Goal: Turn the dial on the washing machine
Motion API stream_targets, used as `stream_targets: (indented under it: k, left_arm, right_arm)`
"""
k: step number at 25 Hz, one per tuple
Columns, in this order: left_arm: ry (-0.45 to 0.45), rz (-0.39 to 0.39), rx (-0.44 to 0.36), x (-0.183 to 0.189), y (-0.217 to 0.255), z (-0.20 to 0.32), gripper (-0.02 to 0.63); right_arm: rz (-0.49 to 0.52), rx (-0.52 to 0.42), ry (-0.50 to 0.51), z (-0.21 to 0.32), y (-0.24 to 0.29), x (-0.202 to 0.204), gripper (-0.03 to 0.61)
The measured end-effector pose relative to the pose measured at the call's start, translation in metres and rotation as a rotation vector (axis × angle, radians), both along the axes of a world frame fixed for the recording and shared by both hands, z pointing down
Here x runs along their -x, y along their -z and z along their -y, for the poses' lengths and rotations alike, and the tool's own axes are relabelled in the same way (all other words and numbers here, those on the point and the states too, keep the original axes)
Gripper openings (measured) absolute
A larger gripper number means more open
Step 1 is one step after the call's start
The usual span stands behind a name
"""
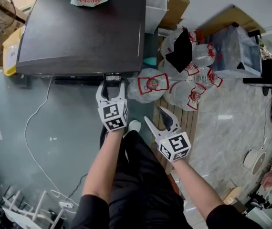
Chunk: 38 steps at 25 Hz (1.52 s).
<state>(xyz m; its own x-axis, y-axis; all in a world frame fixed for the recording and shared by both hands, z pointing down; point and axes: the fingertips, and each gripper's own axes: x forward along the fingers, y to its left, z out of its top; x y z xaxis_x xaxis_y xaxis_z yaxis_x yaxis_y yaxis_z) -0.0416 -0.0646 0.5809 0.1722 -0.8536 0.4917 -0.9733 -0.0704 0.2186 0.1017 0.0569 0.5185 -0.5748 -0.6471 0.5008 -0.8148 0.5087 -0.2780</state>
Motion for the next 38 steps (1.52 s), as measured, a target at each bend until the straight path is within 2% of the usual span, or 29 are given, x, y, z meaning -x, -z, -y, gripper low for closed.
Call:
stream_targets:
  k: [3, 7, 12, 16, 18, 21, 24, 33, 36, 38]
  left_arm:
    - [-0.001, -0.088, -0.024, -0.002, 0.003, 0.001, 0.280]
    - [-0.002, -0.140, -0.039, -0.004, 0.010, 0.002, 0.302]
    - [0.096, -0.280, -0.034, 0.008, 0.007, 0.003, 0.302]
    - [0.096, -0.329, -0.034, 0.007, 0.005, 0.004, 0.304]
    - [0.094, -0.341, -0.034, 0.005, 0.006, 0.004, 0.275]
    - [0.098, -0.313, -0.029, 0.004, 0.006, 0.003, 0.273]
    - [0.076, -0.218, -0.021, 0.004, 0.007, 0.004, 0.272]
    - [-0.012, -0.014, -0.029, 0.001, 0.007, 0.003, 0.267]
    - [-0.013, 0.016, -0.030, 0.003, 0.006, 0.002, 0.267]
    - [-0.011, -0.003, -0.036, 0.004, 0.006, 0.002, 0.268]
  right_arm:
    - [0.001, 0.006, -0.002, -0.002, -0.003, -0.001, 0.216]
    - [0.002, 0.013, -0.001, -0.001, -0.001, 0.002, 0.216]
    - [0.008, 0.012, 0.003, -0.002, -0.002, 0.005, 0.216]
    - [-0.004, 0.011, 0.011, -0.002, -0.005, 0.005, 0.216]
    - [-0.011, 0.018, 0.006, -0.003, -0.006, 0.002, 0.216]
    - [-0.027, 0.014, 0.007, -0.004, -0.008, 0.001, 0.216]
    - [-0.033, 0.004, 0.015, -0.003, -0.010, 0.002, 0.216]
    - [-0.021, 0.005, 0.024, -0.001, -0.006, 0.013, 0.216]
    - [-0.017, 0.008, 0.024, 0.000, -0.005, 0.016, 0.216]
    - [-0.010, 0.014, 0.016, 0.002, -0.005, 0.014, 0.216]
